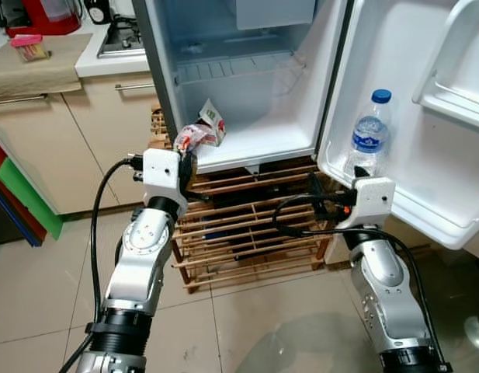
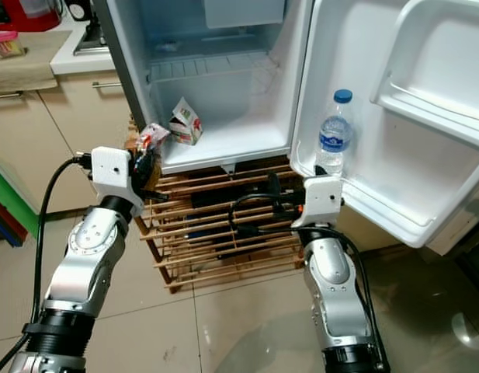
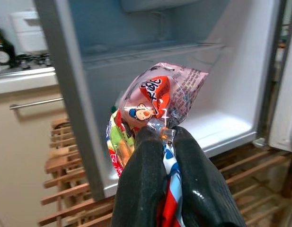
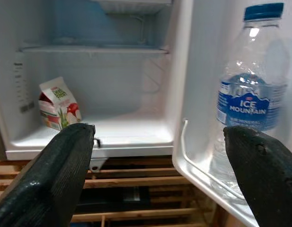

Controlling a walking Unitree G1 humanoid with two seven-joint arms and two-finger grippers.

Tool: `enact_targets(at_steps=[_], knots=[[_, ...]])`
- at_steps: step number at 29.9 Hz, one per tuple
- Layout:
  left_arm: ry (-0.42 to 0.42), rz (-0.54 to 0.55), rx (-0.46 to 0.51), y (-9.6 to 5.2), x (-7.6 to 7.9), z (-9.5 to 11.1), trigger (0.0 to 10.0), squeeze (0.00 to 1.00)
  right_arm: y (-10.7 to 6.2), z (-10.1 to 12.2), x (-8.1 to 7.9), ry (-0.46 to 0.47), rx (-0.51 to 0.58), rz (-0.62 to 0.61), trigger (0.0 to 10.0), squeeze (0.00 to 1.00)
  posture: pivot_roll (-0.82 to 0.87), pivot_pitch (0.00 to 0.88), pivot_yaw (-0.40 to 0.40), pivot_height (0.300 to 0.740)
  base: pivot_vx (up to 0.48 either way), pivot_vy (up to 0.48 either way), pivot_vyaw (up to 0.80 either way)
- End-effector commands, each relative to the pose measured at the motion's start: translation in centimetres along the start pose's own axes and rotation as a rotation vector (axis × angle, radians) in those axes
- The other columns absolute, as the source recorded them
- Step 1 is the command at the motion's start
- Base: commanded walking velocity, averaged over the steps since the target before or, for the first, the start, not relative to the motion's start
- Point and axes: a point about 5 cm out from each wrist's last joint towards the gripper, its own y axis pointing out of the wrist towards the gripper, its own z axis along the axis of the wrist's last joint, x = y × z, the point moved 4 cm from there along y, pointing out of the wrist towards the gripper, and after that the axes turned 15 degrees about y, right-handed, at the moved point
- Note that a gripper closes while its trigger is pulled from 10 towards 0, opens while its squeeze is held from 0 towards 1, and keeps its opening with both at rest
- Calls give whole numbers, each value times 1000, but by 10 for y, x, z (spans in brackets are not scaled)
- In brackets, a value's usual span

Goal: Restocking fridge

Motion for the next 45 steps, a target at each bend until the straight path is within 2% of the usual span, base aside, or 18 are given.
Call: enact_targets(at_steps=[1,7,13,20,22,24,29,31,32,35,36,37,38,39,40,41,43,45], knots=[[-9,-14,52,6,1,13,10000,0,-2,-8,2,6,-40,-4,10000,227,-88,0,89,740,0,0,-800],[-30,5,36,7,-2,11,10000,0,-2,-13,3,-2,-61,-7,10000,224,-92,0,86,740,0,466,-800],[-15,12,25,9,-3,9,10000,0,-2,-15,4,-15,-72,-8,10000,224,-91,0,82,740,0,471,-800],[-14,14,41,12,-4,14,10000,0,-2,-15,0,-11,-69,15,10000,224,-92,0,81,740,158,411,-116],[0,-4,44,13,0,15,10000,0,-4,-15,-3,-14,-66,30,10000,224,-93,0,79,740,364,184,0],[21,-19,16,12,6,9,10000,0,-7,-14,2,-10,-56,7,10000,220,-95,0,80,740,0,0,0],[-1,-61,-3,7,16,2,10000,0,-10,-15,15,1,-58,-56,10000,220,-95,0,79,740,0,0,0],[-1,-61,-3,7,16,2,10000,0,-10,-15,15,1,-58,-56,10000,220,-95,0,79,740,0,0,0],[-8,-85,-15,4,21,-2,10000,0,-11,-17,19,11,-64,-75,10000,216,-94,0,78,740,0,0,0],[3,-124,-62,-10,21,-23,10000,0,-14,-17,21,5,-71,-77,10000,220,-101,0,81,740,0,0,0],[-23,-111,-121,-27,13,-39,10000,0,-18,-17,22,-3,-77,-72,10000,220,-101,0,75,740,0,0,0],[-23,-111,-121,-27,13,-39,10000,0,-18,-17,22,-3,-77,-72,10000,220,-101,0,75,740,0,0,0],[-44,-74,-157,-41,2,-48,10000,0,-25,-17,22,-10,-85,-64,10000,220,-95,0,66,740,0,0,0],[-44,-74,-157,-41,2,-48,10000,0,-25,-17,22,-10,-85,-64,10000,220,-95,0,66,740,0,0,0],[-62,-59,-170,-51,-3,-48,10000,0,-31,-17,23,-17,-91,-58,10000,220,-84,0,50,740,0,0,0],[-81,-67,-157,-54,-1,-44,10000,0,-35,-17,23,-20,-97,-55,10000,220,-74,0,35,740,0,0,0],[-91,-79,-139,-53,2,-39,10000,0,-37,-18,23,-21,-99,-54,10000,220,-74,0,35,740,0,0,0],[-62,-137,-65,-44,16,-22,10000,0,-32,-18,22,-40,-98,-43,10000,220,-74,0,33,740,240,0,-313]])
